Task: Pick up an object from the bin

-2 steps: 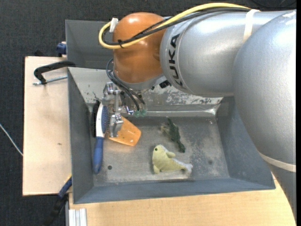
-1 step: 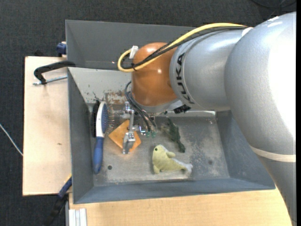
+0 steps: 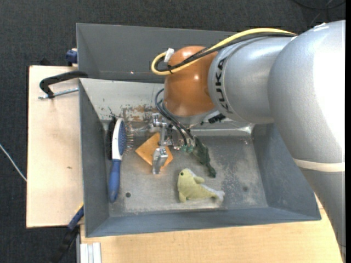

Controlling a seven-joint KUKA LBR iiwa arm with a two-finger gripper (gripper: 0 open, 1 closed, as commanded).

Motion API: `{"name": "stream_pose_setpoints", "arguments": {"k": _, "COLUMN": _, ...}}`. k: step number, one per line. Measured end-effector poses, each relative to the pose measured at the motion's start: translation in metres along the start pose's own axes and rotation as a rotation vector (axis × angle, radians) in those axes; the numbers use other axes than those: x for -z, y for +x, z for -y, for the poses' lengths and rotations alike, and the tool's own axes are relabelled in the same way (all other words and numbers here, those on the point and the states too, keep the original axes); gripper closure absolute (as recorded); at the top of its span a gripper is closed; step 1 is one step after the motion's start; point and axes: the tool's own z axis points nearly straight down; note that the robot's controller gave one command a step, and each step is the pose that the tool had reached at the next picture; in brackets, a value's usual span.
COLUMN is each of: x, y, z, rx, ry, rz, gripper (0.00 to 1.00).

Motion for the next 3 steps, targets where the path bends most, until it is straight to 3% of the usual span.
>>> {"name": "stream_pose_setpoints", "arguments": {"k": 1, "x": 0.001, "y": -0.001, "z": 0.001, "rx": 0.003, "ry": 0.003, "rz": 0.008, "gripper": 1.00}}
{"name": "stream_pose_setpoints", "arguments": {"k": 2, "x": 0.000, "y": -0.001, "z": 0.001, "rx": 0.003, "ry": 0.004, "rz": 0.010, "gripper": 0.00}}
{"name": "stream_pose_setpoints", "arguments": {"k": 3, "x": 0.002, "y": -0.004, "z": 0.027, "rx": -0.041, "ry": 0.002, "rz": 0.016, "gripper": 0.00}}
